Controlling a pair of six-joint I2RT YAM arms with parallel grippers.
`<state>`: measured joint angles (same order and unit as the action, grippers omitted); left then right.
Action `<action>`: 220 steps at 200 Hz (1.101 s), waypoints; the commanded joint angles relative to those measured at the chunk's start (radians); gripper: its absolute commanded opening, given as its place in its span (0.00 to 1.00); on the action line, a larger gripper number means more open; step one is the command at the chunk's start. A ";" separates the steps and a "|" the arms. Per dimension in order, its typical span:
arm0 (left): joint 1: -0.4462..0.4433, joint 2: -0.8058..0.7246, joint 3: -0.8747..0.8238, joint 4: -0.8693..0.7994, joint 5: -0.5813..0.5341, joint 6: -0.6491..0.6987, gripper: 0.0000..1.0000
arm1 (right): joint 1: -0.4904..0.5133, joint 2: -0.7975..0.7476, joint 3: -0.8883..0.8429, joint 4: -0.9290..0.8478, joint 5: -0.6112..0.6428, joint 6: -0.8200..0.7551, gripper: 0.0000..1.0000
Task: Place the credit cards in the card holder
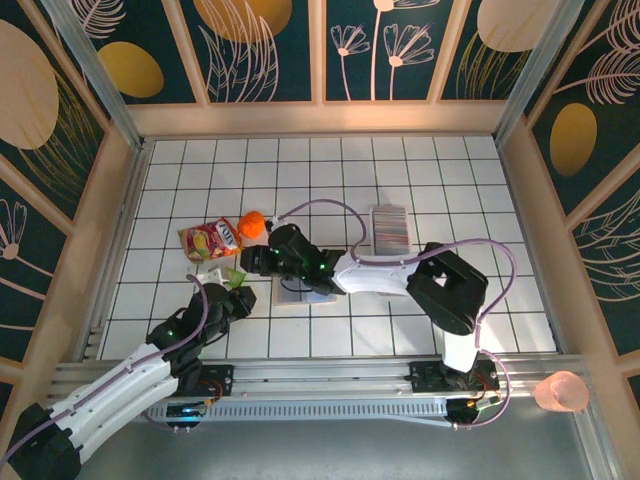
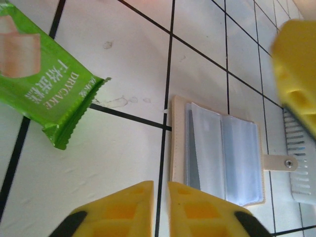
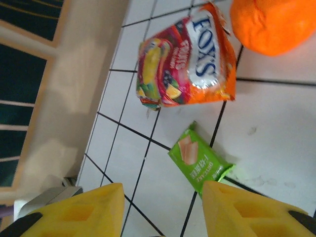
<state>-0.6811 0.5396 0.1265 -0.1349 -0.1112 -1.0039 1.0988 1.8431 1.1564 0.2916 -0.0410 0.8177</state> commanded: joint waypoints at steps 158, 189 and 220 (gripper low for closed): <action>-0.002 0.227 0.163 0.139 0.039 0.142 0.47 | -0.284 -0.921 -0.303 -0.844 0.081 -1.946 0.83; -0.003 0.244 0.145 0.173 0.054 0.148 0.48 | -0.484 -0.870 -0.420 -0.779 0.134 -2.138 0.94; -0.003 0.267 0.138 0.191 0.079 0.167 0.52 | -0.547 -0.782 -0.487 -0.660 0.149 -2.217 0.99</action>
<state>-0.6811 0.7910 0.2638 0.0147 -0.0612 -0.8711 0.5705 1.0126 0.6918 -0.4236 0.1020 -1.2373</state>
